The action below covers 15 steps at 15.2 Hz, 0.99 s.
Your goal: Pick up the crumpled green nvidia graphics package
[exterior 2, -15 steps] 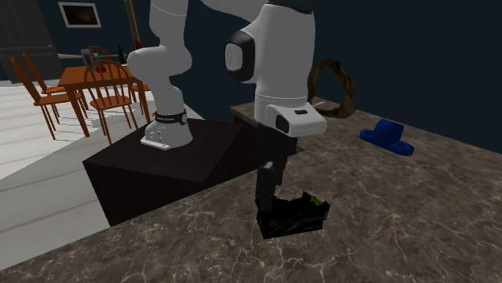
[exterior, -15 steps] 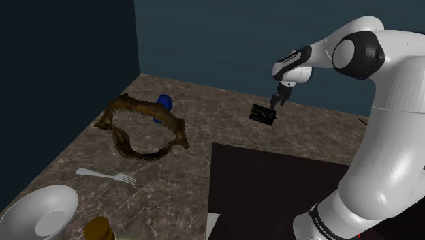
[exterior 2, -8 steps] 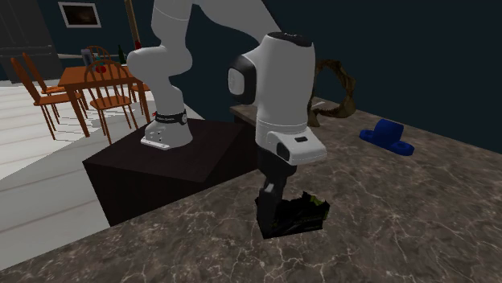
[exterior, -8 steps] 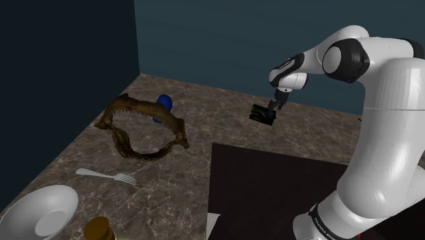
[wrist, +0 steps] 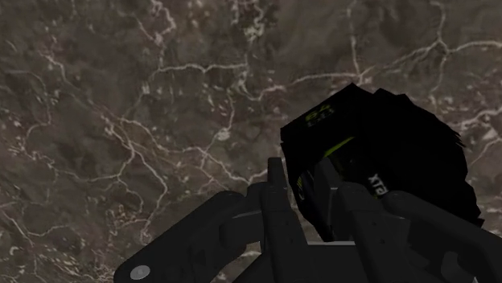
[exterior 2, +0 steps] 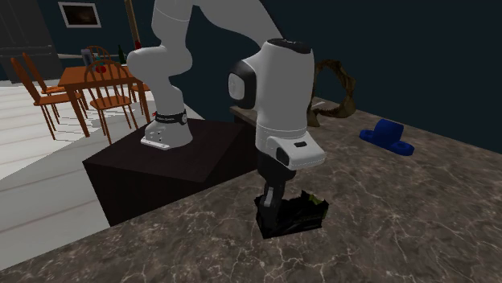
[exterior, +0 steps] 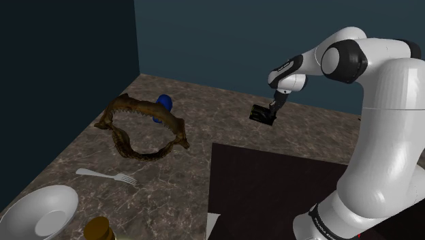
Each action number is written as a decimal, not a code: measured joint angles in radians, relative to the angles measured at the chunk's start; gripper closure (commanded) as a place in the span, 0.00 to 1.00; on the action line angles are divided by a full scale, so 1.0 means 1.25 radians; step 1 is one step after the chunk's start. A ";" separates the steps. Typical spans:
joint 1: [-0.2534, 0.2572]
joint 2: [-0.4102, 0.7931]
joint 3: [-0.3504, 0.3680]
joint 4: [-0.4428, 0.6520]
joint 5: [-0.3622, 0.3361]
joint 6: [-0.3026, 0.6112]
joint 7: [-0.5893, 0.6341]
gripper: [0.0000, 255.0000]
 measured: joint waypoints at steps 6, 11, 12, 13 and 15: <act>0.001 -0.004 -0.001 -0.001 -0.002 -0.003 0.001 1.00; 0.009 -0.034 -0.010 0.003 -0.015 -0.036 0.008 1.00; 0.009 -0.038 -0.012 0.008 -0.017 -0.045 0.008 1.00; 0.010 -0.045 -0.014 0.010 -0.020 -0.053 0.009 1.00; 0.013 -0.059 -0.018 0.012 -0.025 -0.068 0.011 1.00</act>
